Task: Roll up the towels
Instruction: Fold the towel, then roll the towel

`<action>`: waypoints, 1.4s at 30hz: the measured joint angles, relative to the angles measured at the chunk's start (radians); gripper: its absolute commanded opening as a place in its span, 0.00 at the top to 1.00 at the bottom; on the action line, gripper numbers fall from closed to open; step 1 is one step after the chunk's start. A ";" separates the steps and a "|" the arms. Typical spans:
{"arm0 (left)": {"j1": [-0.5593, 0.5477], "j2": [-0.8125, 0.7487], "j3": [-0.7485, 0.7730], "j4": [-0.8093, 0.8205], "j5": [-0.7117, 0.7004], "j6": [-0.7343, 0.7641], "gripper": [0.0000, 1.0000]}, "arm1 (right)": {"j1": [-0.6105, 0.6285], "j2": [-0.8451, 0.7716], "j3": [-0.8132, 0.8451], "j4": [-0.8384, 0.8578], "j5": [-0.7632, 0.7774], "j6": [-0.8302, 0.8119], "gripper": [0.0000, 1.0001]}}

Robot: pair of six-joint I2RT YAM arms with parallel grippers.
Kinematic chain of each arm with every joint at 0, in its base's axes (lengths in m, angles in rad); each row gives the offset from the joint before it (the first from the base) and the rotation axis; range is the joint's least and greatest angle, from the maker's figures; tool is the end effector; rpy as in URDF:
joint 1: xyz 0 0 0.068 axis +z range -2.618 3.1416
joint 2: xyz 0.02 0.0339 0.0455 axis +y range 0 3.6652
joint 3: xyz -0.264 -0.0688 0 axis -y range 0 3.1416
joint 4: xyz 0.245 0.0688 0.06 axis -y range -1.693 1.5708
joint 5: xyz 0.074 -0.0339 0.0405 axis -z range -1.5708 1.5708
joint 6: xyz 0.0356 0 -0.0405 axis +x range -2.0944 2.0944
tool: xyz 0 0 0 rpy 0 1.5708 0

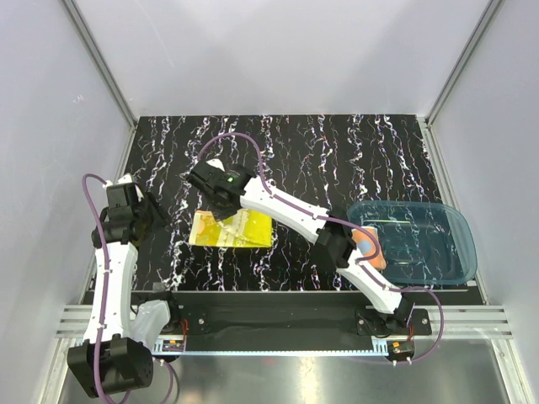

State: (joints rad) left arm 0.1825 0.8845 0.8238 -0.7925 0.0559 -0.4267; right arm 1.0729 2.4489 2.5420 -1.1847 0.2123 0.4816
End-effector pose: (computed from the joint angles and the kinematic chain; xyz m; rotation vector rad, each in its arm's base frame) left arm 0.1704 0.0294 0.2802 -0.7045 2.3258 -0.1784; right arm 0.2510 0.4460 0.2681 -0.7043 2.5485 0.2521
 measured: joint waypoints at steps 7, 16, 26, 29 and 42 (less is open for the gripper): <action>0.000 0.000 0.000 0.000 0.000 0.000 0.46 | 0.003 0.007 -0.022 0.101 -0.055 -0.023 0.77; 0.000 0.000 0.000 0.000 -0.010 -0.001 0.46 | 0.008 0.091 -0.057 0.233 -0.136 -0.044 0.38; -0.005 -0.062 0.000 0.004 -0.003 -0.001 0.49 | -0.010 -0.042 -0.268 0.351 -0.161 -0.029 0.30; -0.076 -0.070 0.000 0.016 -0.005 -0.007 0.49 | -0.056 -0.219 -0.505 0.417 -0.181 0.000 0.31; -0.920 0.488 0.207 0.098 -0.243 -0.166 0.50 | -0.434 -0.750 -1.215 0.483 -0.145 0.128 0.31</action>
State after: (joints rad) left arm -0.7376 1.3724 1.0306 -0.6941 -0.1875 -0.5930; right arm 0.6388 1.6993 1.3270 -0.7021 0.0677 0.6098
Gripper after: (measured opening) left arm 0.506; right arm 0.686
